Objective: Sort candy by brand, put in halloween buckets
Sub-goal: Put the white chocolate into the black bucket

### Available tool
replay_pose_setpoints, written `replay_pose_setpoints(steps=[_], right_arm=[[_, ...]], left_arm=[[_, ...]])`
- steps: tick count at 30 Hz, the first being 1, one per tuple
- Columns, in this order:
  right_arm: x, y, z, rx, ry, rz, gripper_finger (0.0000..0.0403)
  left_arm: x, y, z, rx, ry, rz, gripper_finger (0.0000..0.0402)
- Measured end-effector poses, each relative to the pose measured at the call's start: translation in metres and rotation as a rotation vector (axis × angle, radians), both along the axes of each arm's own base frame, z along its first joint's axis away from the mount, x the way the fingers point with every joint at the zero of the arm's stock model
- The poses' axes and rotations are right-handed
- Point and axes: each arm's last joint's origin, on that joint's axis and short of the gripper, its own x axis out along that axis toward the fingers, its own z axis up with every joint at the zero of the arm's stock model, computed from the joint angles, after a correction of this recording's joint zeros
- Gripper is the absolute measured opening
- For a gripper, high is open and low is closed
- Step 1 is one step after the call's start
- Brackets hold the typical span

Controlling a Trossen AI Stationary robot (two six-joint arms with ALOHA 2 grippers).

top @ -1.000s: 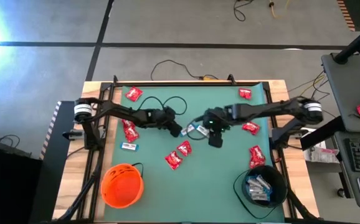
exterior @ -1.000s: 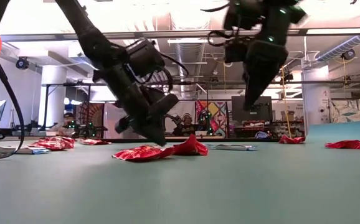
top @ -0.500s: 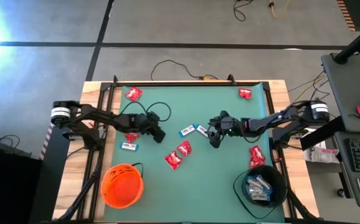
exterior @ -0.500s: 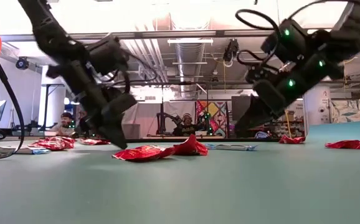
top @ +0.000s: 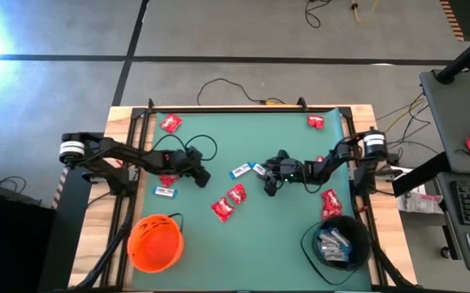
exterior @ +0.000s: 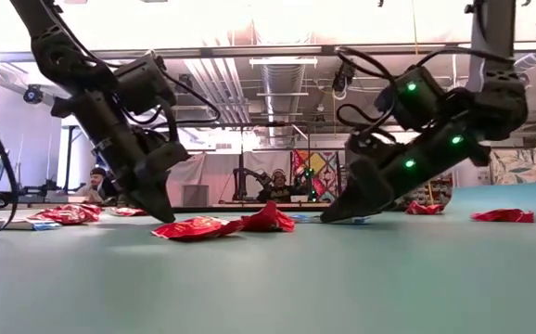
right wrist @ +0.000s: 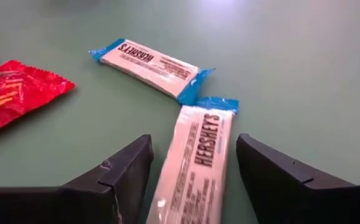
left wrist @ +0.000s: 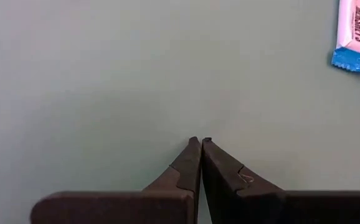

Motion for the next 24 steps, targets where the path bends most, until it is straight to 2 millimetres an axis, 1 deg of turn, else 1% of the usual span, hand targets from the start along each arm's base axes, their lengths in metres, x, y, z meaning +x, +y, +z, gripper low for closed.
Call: replay_pose_setpoints(steps=[7,13,16,19,22,24], right_arm=[[0.021,-0.002,-0.016,-0.027,0.031,0.011,0.0226],[0.025,-0.003,-0.032,-0.02,0.084,0.016,0.0219],[0.024,-0.003,-0.04,-0.017,0.107,0.022,0.0199],[0.022,-0.002,-0.045,-0.015,0.127,0.021,0.0169],[0.022,-0.003,-0.046,-0.013,0.139,0.016,0.0135],[0.021,-0.002,-0.046,-0.02,0.142,0.025,0.0116]], left_arm=[[-0.009,-0.001,0.003,0.02,0.07,0.012,0.0],[-0.014,-0.001,0.008,0.029,0.09,-0.009,0.0],[-0.017,-0.002,0.01,0.027,0.098,0.002,0.0],[-0.02,-0.002,0.015,0.01,0.088,0.042,0.0],[-0.019,-0.001,0.025,0.025,0.075,0.045,0.0],[-0.019,0.001,0.033,0.08,0.1,0.034,0.0]])
